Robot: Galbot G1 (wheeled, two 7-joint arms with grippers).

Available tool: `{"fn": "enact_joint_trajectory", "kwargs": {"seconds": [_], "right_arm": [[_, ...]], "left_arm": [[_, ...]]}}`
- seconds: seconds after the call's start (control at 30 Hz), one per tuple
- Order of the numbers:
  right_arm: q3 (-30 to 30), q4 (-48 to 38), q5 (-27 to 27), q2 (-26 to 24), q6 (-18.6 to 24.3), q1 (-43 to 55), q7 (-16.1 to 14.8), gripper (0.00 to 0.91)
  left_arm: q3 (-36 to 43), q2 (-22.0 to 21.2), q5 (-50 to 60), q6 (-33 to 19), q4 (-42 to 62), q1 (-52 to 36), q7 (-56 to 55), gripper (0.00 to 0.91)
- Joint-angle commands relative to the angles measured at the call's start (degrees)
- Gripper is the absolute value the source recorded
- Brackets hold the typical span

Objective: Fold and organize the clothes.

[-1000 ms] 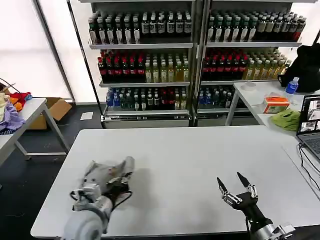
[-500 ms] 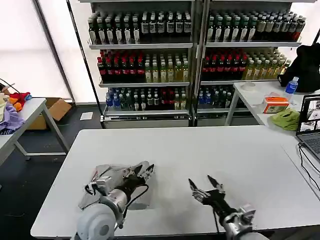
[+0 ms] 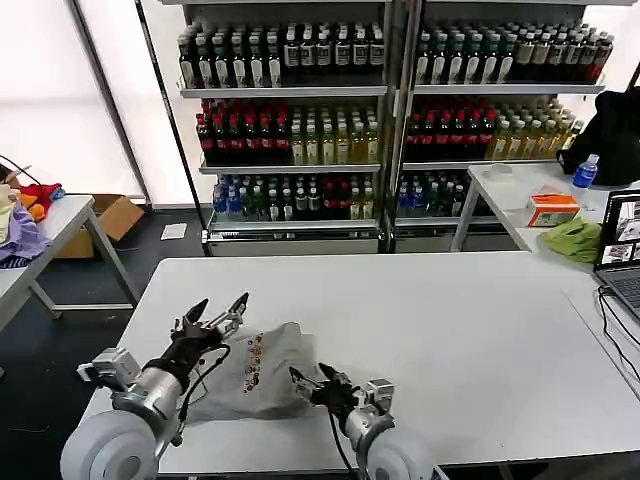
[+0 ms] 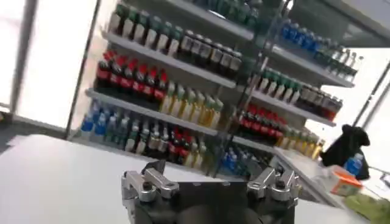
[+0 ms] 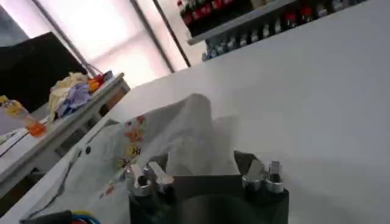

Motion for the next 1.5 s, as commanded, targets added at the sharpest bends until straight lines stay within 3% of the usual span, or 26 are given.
{"fn": "enact_joint_trajectory", "kwargs": {"seconds": [0.03,0.27,0.6,0.9,1.07,1.23,1.27,1.37,1.5], "right_arm": [[-5.36,-6.18,5.69,4.12,0.46,6.18,0.74,0.000],[-3.57,-4.71,7.06,2.67,1.14,4.46,-0.28,0.000],[1.59,0.86,10.61,-2.22,-1.51,0.89,-0.51,0.000],[15.83,9.12,11.10,-17.03,-3.80,-7.71,-3.14,0.000],[22.81,9.18,7.24,-25.05,-6.97,-11.53,-5.03,0.000],[24.44,8.37,0.99,-24.54,-6.62,-12.25,-6.43,0.000],[24.39,8.72,0.42,-23.94,-6.54,-12.23,-6.18,0.907],[25.13,11.46,-3.72,-21.12,-6.60,-12.80,-5.34,0.907],[29.70,13.60,-4.14,-20.70,-7.07,-15.51,-3.39,0.907]], "left_arm": [[-6.73,-0.77,1.08,-0.34,-2.16,3.26,2.04,0.907],[-7.00,-1.56,1.06,-0.36,-2.06,3.64,2.94,0.907],[-7.63,-1.51,0.89,-0.62,-0.89,3.45,3.29,0.907],[-6.89,-2.17,1.05,-0.84,-0.21,2.17,3.35,0.907],[-5.69,-2.54,1.38,-0.90,0.24,1.51,3.34,0.907],[-3.97,-2.91,2.49,-1.00,1.16,0.32,3.42,0.907],[-3.78,-3.04,2.64,-1.09,1.35,0.15,3.54,0.907],[-3.34,-3.10,3.13,-1.10,1.73,-0.02,3.72,0.907],[-3.46,-2.88,3.10,-1.18,1.36,0.08,3.85,0.907]]}}
